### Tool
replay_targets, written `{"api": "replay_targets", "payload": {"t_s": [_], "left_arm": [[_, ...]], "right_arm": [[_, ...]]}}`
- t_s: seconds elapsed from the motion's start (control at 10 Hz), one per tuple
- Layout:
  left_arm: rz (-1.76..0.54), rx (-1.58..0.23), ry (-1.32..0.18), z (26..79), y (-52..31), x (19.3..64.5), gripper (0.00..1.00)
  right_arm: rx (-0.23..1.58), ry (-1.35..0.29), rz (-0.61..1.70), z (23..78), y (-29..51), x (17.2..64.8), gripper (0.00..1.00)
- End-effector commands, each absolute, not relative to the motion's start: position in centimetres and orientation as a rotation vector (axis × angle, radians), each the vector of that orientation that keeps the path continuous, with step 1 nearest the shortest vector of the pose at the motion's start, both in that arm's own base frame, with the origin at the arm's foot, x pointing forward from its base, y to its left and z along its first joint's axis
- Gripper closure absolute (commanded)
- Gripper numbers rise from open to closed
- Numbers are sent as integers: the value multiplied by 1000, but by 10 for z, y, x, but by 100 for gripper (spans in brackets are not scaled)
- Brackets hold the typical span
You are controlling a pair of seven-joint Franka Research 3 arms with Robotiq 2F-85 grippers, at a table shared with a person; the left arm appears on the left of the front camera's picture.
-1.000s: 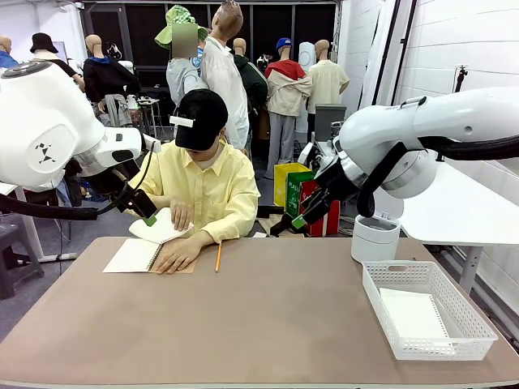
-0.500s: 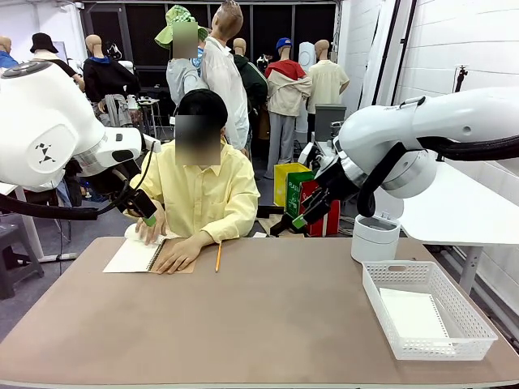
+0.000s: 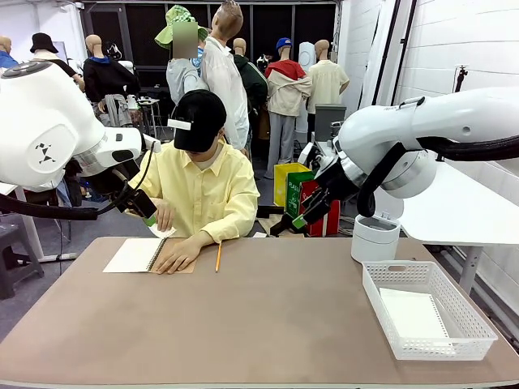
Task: Sort the paper based on its condition.
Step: If a person hands you a paper, place it in the Organizing basket , and if it's crumpled, put it in the Trash can.
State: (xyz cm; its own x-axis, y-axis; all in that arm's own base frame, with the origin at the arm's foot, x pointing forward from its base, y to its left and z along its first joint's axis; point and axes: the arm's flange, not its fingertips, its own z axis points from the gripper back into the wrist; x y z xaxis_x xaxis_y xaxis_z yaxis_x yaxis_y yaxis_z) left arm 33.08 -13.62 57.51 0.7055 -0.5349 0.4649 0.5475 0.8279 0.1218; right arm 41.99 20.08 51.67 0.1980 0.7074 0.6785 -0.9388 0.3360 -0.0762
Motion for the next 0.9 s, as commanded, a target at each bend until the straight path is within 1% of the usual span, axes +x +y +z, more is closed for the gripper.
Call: {"api": "replay_targets", "payload": {"t_s": [0.0, 0.8], "left_arm": [[-602, -33, -517, 574, -135, 331, 0], [-602, -33, -517, 574, -135, 331, 0]], "right_arm": [[396, -699, 1192, 517, 201, 420, 0], [396, -699, 1192, 517, 201, 420, 0]]}}
